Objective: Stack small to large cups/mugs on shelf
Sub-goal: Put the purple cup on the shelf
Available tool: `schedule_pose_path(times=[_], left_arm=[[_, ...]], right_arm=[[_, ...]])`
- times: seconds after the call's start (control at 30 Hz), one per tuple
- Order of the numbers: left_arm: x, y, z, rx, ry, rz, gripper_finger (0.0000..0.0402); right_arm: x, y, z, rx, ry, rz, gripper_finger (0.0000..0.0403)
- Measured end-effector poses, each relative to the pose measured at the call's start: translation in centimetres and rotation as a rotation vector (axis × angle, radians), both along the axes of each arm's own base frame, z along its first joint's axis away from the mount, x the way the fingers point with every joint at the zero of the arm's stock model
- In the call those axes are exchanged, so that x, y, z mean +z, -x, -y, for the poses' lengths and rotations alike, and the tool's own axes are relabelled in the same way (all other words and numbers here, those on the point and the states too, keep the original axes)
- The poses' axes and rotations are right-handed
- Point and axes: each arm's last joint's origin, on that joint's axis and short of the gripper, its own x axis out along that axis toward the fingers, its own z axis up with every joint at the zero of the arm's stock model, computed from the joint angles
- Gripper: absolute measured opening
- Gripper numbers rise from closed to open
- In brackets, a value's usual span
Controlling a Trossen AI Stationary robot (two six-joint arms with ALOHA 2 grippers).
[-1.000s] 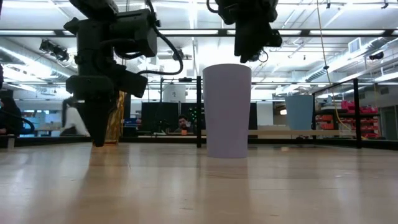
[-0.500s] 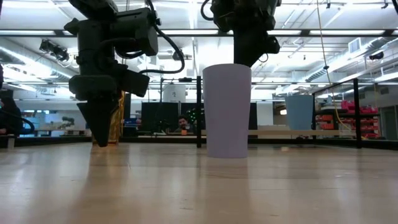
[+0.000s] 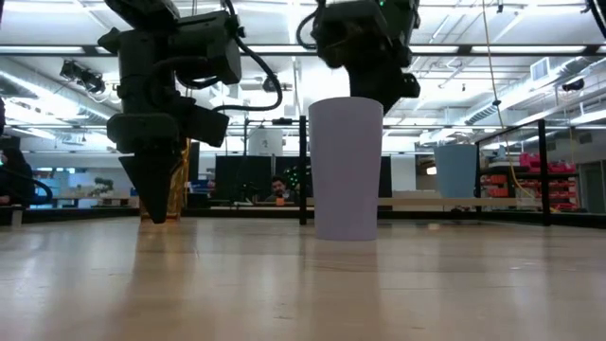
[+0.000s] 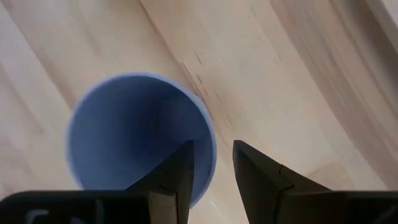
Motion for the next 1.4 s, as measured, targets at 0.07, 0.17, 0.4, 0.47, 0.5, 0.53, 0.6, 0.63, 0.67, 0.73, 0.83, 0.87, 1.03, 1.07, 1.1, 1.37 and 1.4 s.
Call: schedule_pose_path(times=[0.07, 0.17, 0.4, 0.47, 0.5, 0.53, 0.6, 0.63, 0.67, 0.73, 0.83, 0.87, 1.03, 1.07, 1.1, 1.37, 1.4], left_arm=[[0.0, 0.0, 0.0, -0.001, 0.000, 0.001, 0.0052], [0.0, 0.0, 0.0, -0.002, 0.000, 0.001, 0.0052], [0.0, 0.0, 0.0, -0.003, 0.000, 0.005, 0.0052], [0.0, -0.1, 0.0, -0.003, 0.000, 0.006, 0.0051], [0.0, -0.1, 0.0, -0.003, 0.000, 0.006, 0.0050], [0.0, -0.1, 0.0, -0.003, 0.000, 0.007, 0.0050], [0.0, -0.1, 0.0, -0.003, 0.000, 0.007, 0.0051], [0.0, -0.1, 0.0, -0.003, 0.000, 0.007, 0.0051], [0.0, -0.1, 0.0, -0.003, 0.000, 0.007, 0.0052], [0.0, -0.1, 0.0, -0.003, 0.000, 0.007, 0.0052], [0.0, -0.1, 0.0, -0.003, 0.000, 0.008, 0.0052], [0.0, -0.1, 0.0, -0.003, 0.000, 0.009, 0.0052], [0.0, -0.2, 0.0, -0.003, 0.001, 0.022, 0.0052], [0.0, -0.2, 0.0, -0.003, 0.002, 0.023, 0.0052], [0.0, -0.2, 0.0, -0.004, 0.001, 0.025, 0.0052], [0.1, -0.3, 0.2, -0.018, 0.000, 0.033, 0.0052], [0.1, -0.3, 0.1, -0.018, -0.005, 0.036, 0.0052]], right_arm=[[-0.4, -0.2, 0.0, 0.004, 0.002, -0.010, 0.0119], [-0.4, -0.2, 0.0, 0.007, 0.003, -0.010, 0.0119], [-0.1, 0.0, 0.0, 0.002, 0.001, -0.005, 0.0116], [-0.2, -0.1, 0.0, 0.001, 0.001, -0.008, 0.0110], [-0.2, -0.1, 0.0, 0.000, 0.001, -0.010, 0.0105], [-0.3, -0.1, 0.1, -0.001, 0.002, -0.012, 0.0100], [-0.3, -0.1, 0.1, -0.004, 0.006, -0.012, 0.0088], [-0.3, -0.1, 0.1, -0.006, 0.010, -0.012, 0.0081], [-0.3, -0.1, 0.1, -0.006, 0.012, -0.011, 0.0073], [-0.3, -0.1, 0.1, -0.007, 0.012, -0.011, 0.0057], [-0.3, -0.1, 0.1, -0.007, 0.012, -0.011, 0.0031], [-0.3, -0.1, 0.1, -0.006, 0.012, -0.013, 0.0023], [-0.3, -0.1, 0.4, 0.004, 0.017, -0.014, 0.0009], [-0.3, -0.1, 0.6, 0.005, 0.018, -0.014, 0.0010], [-0.3, -0.1, 0.6, 0.014, 0.021, -0.014, 0.0010], [0.7, 1.0, 0.6, 0.073, 0.005, -0.085, 0.0005], [1.2, 1.2, 0.6, 0.072, 0.006, -0.088, 0.0004]])
